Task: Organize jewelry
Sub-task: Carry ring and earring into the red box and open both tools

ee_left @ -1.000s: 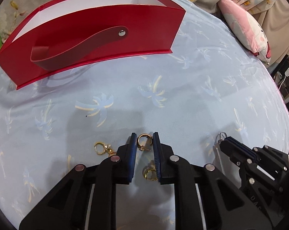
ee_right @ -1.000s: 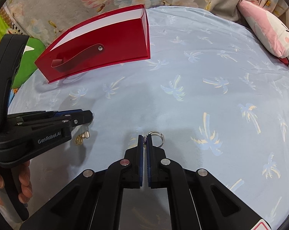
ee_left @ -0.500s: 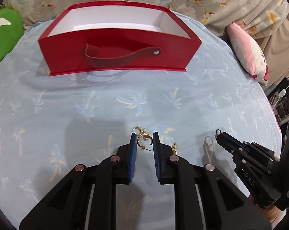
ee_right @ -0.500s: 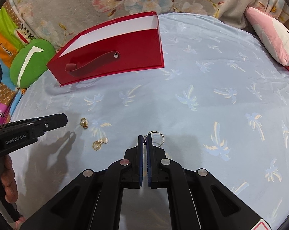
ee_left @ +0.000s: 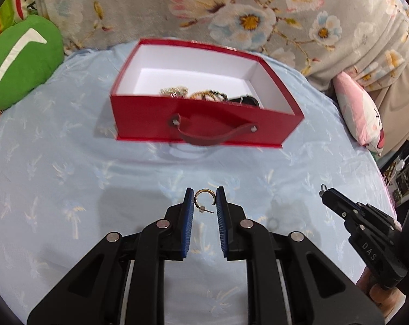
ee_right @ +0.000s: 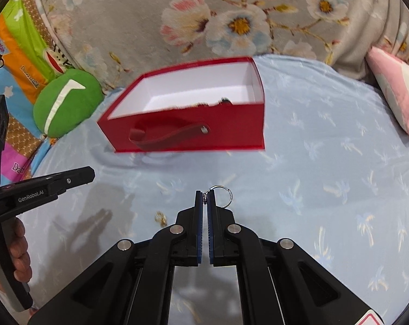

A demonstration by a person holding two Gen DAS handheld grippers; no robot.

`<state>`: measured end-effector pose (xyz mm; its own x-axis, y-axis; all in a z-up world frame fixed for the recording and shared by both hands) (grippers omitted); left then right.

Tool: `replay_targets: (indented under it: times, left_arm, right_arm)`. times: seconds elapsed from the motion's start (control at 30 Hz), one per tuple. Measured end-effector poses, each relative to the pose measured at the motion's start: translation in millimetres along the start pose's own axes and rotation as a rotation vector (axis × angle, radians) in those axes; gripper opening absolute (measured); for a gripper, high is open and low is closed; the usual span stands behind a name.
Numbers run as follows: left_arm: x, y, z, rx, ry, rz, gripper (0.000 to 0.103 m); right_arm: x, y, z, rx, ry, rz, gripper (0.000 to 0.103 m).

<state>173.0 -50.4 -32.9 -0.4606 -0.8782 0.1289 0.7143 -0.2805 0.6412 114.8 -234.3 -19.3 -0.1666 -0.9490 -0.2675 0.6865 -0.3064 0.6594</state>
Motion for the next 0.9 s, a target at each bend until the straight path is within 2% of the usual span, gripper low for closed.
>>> replay_targets:
  times: [0.27,0.5,0.63,0.9]
  left_arm:
    - [-22.8,51.5,26.5,0.122,0.056,0.004,0.016]
    - [-28.8,106.8,40.5,0.224,0.098,-0.033,0.016]
    - [-32.1,138.3,35.6,0.257,0.115,-0.053,0.016]
    - [-36.9,198.2,4.5,0.292,0.133,-0.066,0.016]
  right_arm:
    - [-34.3,63.7,7.2,0.114,0.047,0.059,0.002]
    - [-56.2,128.9,10.7,0.211,0.070,0.099,0.003]
    - [-65.1,161.6,4.9,0.246,0.069,0.115,0.003]
    - [-73.5,215.3,-29.7,0.252,0.067,0.120,0.003]
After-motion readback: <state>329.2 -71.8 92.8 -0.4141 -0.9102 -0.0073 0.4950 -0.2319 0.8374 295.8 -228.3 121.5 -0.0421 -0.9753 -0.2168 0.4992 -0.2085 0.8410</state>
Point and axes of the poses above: each gripper's, at about its wrist camera, not at the fingertips, and z roughly against the way its jaws point, x to its right, y to its top, the point moved 7 cm from there along -z, roughly the way its jaws point, and after that the axes turned 7 degrees about -z, right-handed, at the moved point
